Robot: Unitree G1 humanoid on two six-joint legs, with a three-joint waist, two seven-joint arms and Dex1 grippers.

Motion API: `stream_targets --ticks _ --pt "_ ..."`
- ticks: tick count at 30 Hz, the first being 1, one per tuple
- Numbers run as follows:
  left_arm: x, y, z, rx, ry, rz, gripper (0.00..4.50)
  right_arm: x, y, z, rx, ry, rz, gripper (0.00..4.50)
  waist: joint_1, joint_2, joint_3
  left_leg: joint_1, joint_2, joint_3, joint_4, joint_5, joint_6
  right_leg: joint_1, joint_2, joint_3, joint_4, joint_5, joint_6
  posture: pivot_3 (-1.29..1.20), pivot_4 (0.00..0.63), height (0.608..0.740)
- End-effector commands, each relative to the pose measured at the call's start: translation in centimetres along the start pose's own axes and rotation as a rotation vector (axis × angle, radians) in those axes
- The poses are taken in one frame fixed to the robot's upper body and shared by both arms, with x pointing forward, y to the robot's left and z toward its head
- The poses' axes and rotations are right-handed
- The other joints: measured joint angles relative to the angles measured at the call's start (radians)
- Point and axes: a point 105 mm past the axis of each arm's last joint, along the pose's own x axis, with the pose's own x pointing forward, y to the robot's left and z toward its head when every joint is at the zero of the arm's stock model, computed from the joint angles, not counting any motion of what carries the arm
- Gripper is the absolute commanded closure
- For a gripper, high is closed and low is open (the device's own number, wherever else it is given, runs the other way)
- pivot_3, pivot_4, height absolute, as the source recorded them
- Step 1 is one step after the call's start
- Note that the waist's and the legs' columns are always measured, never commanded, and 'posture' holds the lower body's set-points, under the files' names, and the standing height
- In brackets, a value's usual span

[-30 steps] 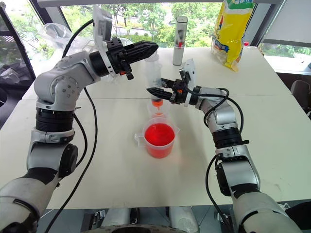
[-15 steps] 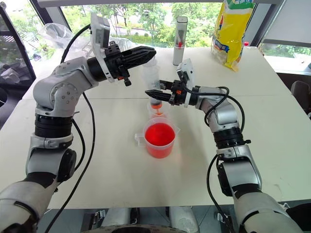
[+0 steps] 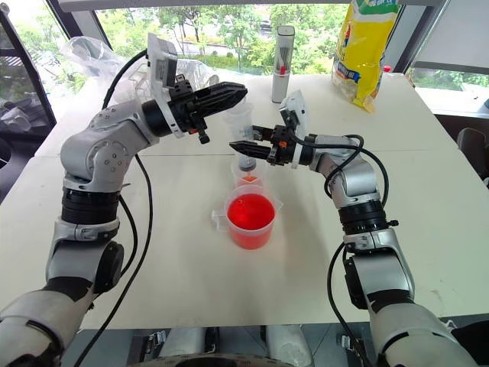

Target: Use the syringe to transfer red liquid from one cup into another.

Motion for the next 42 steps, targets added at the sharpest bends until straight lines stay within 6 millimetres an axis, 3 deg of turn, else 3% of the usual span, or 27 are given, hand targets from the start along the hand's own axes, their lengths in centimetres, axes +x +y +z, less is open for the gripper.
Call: stream_targets --ticks 1,7,11,16,17,21,26,32,36,39,42 --pt "0.6 -1.3 -2.8 -0.043 0.102 -0.061 4.46 -0.7 -0.6 6.3 -0.141 -0.169 -0.030 3.11 0.000 0.000 0.000 0.000 0.000 0.000 0.000 0.000 0.000 0.000 0.000 0.000 0.000 0.000 0.000 0.00 0.150 0.740" --pt "0.4 -1.0 -2.0 -0.031 0.088 -0.052 4.46 -0.7 -0.6 5.7 -0.133 -0.153 -0.026 3.11 0.000 0.000 0.000 0.000 0.000 0.000 0.000 0.000 0.000 0.000 0.000 0.000 0.000 0.000 0.000 0.00 0.150 0.740" --pt "0.2 -0.7 -1.0 -0.033 0.062 -0.045 2.85 -0.6 -0.5 5.4 -0.125 -0.146 -0.023 3.11 0.000 0.000 0.000 0.000 0.000 0.000 0.000 0.000 0.000 0.000 0.000 0.000 0.000 0.000 0.000 0.00 0.150 0.740" --pt "-0.5 -0.4 0.4 -0.010 0.027 -0.028 0.28 -0.6 -0.4 5.2 -0.121 -0.143 -0.023 3.11 -0.001 0.000 0.000 0.000 0.000 0.000 0.000 0.000 0.000 0.000 0.000 0.000 0.000 0.000 0.000 0.00 0.150 0.740" --pt "-0.5 -0.3 0.5 -0.011 0.025 -0.027 0.06 -0.6 -0.4 5.2 -0.121 -0.143 -0.023 3.11 -0.001 0.000 0.000 0.000 0.000 0.000 0.000 0.000 0.000 0.000 0.000 0.000 0.000 0.000 0.000 0.00 0.150 0.740" --pt "-3.0 0.9 3.9 -0.004 -0.077 0.050 0.06 -0.4 -0.2 5.1 -0.112 -0.145 -0.018 3.11 -0.003 0.000 0.000 0.000 0.001 0.000 0.000 0.000 0.000 0.000 0.000 0.000 0.000 0.000 0.000 0.00 0.150 0.740" --pt "-5.8 1.9 4.5 0.026 -0.064 0.145 0.06 -0.3 -0.1 5.0 -0.105 -0.145 -0.013 3.11 -0.001 0.000 0.000 0.000 0.001 0.000 -0.001 0.000 0.000 -0.001 0.000 0.000 0.000 0.000 0.000 0.00 0.150 0.740" --pt "-8.4 1.2 1.6 0.015 0.058 0.186 0.06 -0.4 0.1 5.4 -0.115 -0.125 -0.010 3.11 0.000 0.000 0.000 0.000 0.001 0.000 -0.001 0.000 0.000 0.000 -0.002 0.000 0.000 0.000 0.000 0.00 0.150 0.740" --pt "-9.4 0.3 -0.2 0.031 0.120 0.191 0.06 -1.0 -1.1 6.5 -0.160 -0.003 -0.083 3.11 0.000 0.000 0.000 0.000 0.002 0.000 0.000 0.000 0.000 -0.001 -0.002 0.001 0.000 0.000 0.000 0.00 0.150 0.740" --pt "-9.6 -0.6 -1.2 0.011 0.140 0.176 0.06 -1.9 -2.6 8.2 -0.041 0.054 -0.174 3.11 0.001 0.000 0.000 -0.001 0.001 0.000 -0.001 0.000 0.000 -0.001 -0.002 0.001 0.000 0.000 0.000 0.00 0.150 0.740" --pt "-9.5 -1.5 -1.8 -0.007 0.137 0.150 0.06 -3.0 -3.6 8.6 0.057 0.174 -0.259 3.11 0.001 0.000 0.000 -0.001 0.002 0.000 -0.001 0.000 0.000 -0.002 -0.003 0.002 -0.001 0.000 -0.001 0.00 0.150 0.740"
